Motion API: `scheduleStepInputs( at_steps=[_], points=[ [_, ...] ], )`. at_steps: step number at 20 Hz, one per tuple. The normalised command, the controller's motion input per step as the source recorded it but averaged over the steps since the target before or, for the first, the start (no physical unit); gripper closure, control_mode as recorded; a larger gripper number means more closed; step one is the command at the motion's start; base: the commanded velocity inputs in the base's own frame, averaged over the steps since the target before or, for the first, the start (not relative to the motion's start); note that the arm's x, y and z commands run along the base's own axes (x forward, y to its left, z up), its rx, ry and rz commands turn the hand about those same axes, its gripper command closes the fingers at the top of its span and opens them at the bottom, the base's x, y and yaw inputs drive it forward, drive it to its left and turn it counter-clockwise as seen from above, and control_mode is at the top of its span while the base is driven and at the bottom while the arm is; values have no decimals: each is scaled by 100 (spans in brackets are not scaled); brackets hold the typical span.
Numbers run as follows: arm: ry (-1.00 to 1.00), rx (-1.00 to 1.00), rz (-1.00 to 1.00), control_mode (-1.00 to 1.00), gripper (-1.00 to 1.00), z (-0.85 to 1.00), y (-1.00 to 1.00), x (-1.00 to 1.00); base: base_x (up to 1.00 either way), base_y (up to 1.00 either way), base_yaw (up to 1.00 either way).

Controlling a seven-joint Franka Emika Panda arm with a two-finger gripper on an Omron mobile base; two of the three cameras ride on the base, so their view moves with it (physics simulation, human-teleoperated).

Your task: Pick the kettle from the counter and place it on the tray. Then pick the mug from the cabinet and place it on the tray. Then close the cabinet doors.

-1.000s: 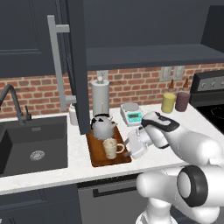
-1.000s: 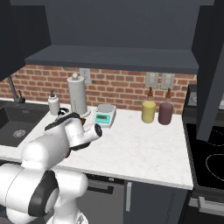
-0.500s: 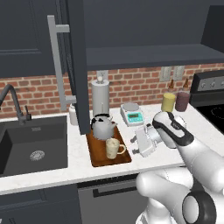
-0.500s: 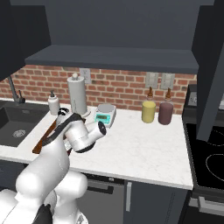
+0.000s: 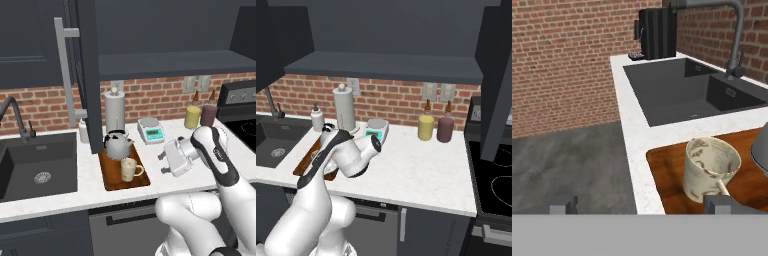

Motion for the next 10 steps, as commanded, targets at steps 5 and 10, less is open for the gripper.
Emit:
scheduleStepInputs(
  at_steps=[5,10],
  points=[
    [0,0,-11,-100,-100,73,5,-17,0,0,0],
    [4,0,-12,-100,-100,21,0,-7,0,0,0]
  ],
)
